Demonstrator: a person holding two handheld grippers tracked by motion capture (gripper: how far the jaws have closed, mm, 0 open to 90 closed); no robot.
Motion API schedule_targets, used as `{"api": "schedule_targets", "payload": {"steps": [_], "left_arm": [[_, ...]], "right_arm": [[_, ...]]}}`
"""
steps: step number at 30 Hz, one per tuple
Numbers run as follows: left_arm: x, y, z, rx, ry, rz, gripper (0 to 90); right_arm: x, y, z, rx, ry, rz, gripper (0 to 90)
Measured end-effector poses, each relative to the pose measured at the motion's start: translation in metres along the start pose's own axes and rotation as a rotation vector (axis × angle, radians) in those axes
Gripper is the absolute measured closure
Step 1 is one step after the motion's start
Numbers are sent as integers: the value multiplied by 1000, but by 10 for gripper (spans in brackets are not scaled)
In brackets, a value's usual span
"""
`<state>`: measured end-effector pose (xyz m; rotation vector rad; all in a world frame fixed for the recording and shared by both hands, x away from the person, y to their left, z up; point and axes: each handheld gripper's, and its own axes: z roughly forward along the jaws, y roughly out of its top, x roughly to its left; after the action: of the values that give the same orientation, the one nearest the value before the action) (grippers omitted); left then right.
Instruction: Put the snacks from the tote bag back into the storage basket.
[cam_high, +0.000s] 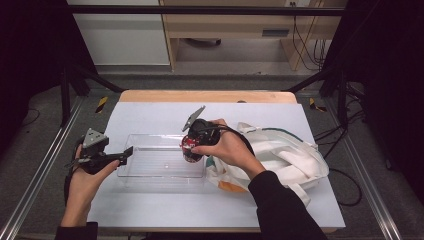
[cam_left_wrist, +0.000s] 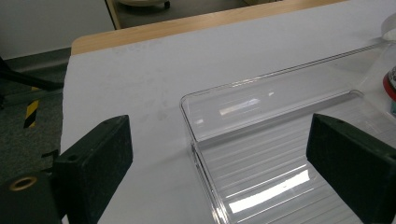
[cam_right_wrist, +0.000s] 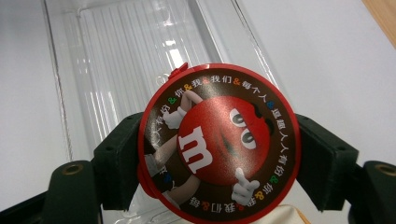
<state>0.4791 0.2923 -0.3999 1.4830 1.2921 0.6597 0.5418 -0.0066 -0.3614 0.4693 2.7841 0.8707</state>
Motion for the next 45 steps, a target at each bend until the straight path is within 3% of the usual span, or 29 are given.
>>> {"api": "schedule_targets", "payload": {"steps": [33, 34, 35, 36, 37, 38, 40, 45], "left_arm": [[0, 0, 0, 14, -2, 13, 72], [-4, -1, 4, -30, -1, -39, 72], [-5, -1, 4, -36, -18, -45, 72], [2, 0, -2, 46, 0, 50, 72], [1, 0, -1, 35, 1, 37, 72], [-2, -1, 2, -2, -3, -5, 72], [-1, -1, 0, 16, -1, 15, 72], [0, -1, 1, 14, -1, 12, 72]], "right_arm": [[-1, -5, 19, 29, -5, 4, 261], [-1, -6, 20, 28, -6, 7, 261], [-1, -7, 20, 26, -4, 10, 261], [-2, -7, 21, 24, -2, 10, 261], [-2, -8, 21, 21, -1, 8, 261], [-1, -8, 22, 23, -4, 10, 261], [-2, -8, 23, 32, -2, 7, 261], [-3, -10, 26, 24, -1, 16, 261]]}}
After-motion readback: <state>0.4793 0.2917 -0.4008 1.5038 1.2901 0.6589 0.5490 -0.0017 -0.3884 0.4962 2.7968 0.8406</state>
